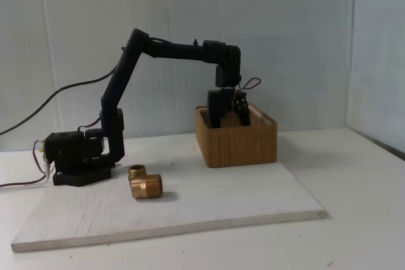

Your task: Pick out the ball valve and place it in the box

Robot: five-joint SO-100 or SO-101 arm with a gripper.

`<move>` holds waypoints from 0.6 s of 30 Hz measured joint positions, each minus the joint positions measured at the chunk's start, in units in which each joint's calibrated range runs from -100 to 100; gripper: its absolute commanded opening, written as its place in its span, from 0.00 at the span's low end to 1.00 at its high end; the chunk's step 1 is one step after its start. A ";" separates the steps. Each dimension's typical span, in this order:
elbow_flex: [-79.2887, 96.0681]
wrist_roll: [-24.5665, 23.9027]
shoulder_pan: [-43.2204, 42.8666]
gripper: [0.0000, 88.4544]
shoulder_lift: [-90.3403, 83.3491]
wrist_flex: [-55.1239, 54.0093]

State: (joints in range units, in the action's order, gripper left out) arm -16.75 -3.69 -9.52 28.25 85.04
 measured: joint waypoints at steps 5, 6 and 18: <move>0.00 0.00 0.00 0.34 0.00 0.00; 0.00 0.00 0.00 0.34 0.00 0.00; -3.63 0.15 0.00 0.34 0.00 5.16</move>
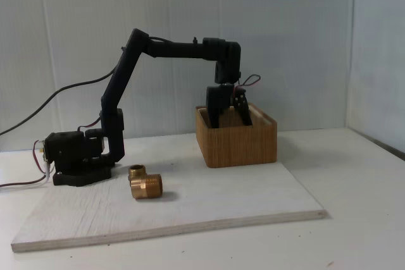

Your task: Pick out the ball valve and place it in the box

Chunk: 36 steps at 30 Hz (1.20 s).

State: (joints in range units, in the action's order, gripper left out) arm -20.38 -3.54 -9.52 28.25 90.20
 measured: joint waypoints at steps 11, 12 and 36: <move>-11.17 0.00 0.00 0.34 0.00 8.08; -11.62 0.00 0.00 0.34 0.00 8.25; -16.70 0.21 1.63 0.33 -15.25 8.25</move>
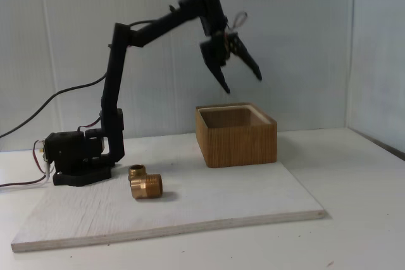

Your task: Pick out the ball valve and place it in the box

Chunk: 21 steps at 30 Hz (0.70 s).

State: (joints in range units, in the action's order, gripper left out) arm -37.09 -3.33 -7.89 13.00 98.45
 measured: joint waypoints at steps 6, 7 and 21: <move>5.27 0.72 5.85 0.33 -7.37 0.00; 6.17 1.03 6.67 0.33 -8.22 0.00; 16.89 5.73 18.15 0.01 -11.44 0.00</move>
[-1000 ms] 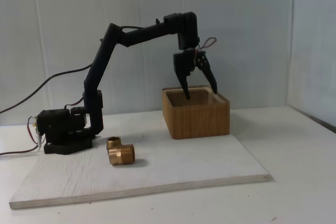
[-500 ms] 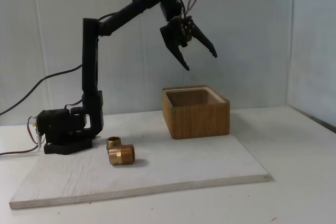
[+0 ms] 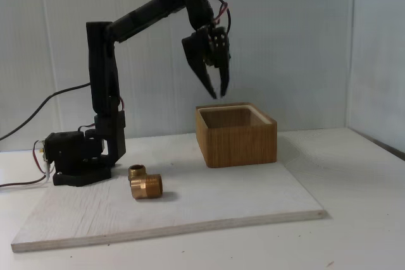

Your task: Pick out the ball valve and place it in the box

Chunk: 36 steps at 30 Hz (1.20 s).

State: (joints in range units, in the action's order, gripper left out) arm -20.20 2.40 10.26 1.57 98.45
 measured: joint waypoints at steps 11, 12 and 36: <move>15.71 1.45 1.26 0.01 -9.40 0.00; 17.88 1.45 1.26 0.01 -11.86 0.00; 89.42 1.81 -8.52 0.01 -61.08 -36.80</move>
State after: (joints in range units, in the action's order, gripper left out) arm 69.22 4.21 1.74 -59.51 61.65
